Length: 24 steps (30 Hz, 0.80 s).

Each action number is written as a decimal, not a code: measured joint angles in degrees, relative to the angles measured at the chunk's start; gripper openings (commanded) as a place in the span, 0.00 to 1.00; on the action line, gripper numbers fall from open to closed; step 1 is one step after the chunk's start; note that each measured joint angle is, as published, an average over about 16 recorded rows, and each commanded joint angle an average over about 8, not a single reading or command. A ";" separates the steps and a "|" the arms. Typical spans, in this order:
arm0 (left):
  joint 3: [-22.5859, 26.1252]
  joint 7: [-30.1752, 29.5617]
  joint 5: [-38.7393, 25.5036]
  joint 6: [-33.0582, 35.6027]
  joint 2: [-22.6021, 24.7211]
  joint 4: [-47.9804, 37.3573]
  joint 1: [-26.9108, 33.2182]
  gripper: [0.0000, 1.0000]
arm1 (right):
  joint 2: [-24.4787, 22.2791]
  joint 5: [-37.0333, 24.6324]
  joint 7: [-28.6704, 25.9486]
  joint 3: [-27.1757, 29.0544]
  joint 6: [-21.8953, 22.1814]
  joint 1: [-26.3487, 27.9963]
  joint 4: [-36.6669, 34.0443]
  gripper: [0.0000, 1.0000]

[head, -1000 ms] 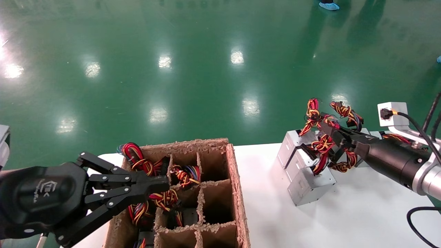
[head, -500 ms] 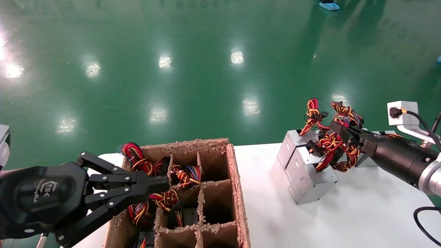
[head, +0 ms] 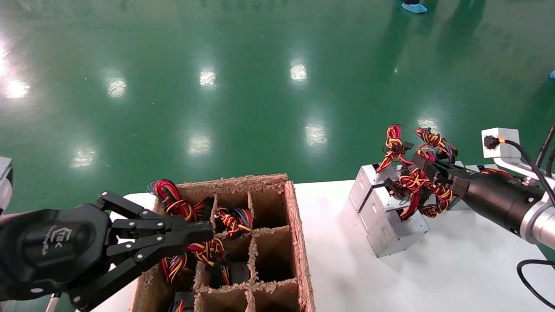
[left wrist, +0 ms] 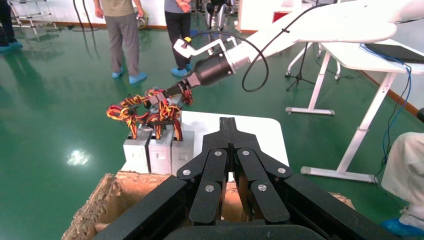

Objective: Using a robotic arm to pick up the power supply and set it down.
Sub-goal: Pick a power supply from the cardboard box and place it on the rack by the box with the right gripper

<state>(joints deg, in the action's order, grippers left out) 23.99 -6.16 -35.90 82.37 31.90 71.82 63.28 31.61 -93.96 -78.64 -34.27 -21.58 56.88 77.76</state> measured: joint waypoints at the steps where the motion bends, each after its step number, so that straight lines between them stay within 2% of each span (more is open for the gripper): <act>1: 0.00 0.00 0.00 0.00 0.00 0.00 0.00 0.00 | 0.05 -0.28 -0.20 -0.08 -0.12 0.11 0.01 0.84; 3: 0.00 0.00 0.00 0.00 0.00 0.00 0.00 0.00 | 0.13 -0.81 -0.52 -0.23 -0.37 0.36 0.03 1.00; 17: 0.00 0.00 0.00 0.00 0.00 0.00 0.00 0.00 | 0.46 -2.86 -0.22 -0.64 -1.98 2.67 0.12 1.00; 24: 0.00 0.00 0.00 0.00 0.00 0.00 0.00 0.00 | 0.59 -2.11 2.49 -0.08 -2.36 4.76 0.34 1.00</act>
<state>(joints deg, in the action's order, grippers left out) 24.00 -6.16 -35.90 82.36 31.89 71.82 63.28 32.20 -96.07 -76.14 -34.35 -23.94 61.64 78.10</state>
